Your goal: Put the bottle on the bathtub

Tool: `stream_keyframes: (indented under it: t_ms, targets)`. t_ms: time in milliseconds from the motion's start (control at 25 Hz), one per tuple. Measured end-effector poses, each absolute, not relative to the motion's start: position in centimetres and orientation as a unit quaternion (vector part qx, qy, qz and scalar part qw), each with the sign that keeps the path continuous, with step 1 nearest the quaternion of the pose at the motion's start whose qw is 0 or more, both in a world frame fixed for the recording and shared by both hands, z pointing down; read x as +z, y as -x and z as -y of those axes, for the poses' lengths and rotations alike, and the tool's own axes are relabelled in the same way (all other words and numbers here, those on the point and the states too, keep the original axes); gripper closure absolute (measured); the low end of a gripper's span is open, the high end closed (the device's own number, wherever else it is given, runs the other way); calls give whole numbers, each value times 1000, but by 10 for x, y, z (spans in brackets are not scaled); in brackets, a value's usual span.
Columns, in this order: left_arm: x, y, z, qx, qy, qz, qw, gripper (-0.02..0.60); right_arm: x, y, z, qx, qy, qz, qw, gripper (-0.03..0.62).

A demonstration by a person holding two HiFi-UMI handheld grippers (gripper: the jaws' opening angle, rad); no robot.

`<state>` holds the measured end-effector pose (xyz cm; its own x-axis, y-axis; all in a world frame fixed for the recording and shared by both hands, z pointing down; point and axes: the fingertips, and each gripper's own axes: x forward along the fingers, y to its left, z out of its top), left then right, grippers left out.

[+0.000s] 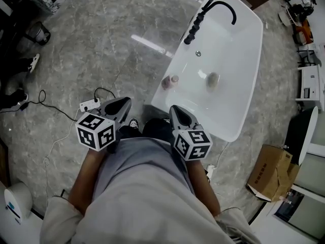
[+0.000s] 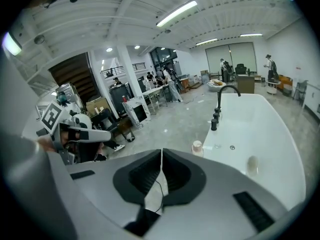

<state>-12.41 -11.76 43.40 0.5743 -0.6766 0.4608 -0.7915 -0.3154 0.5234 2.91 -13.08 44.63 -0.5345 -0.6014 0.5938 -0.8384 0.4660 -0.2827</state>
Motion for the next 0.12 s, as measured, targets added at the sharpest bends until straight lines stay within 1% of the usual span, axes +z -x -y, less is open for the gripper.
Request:
stream_keyframes:
  t_ms: [120]
  targets:
    - [433,129,121,70,-803,462,370,575,446,-29,133,287,-432,830,207,580]
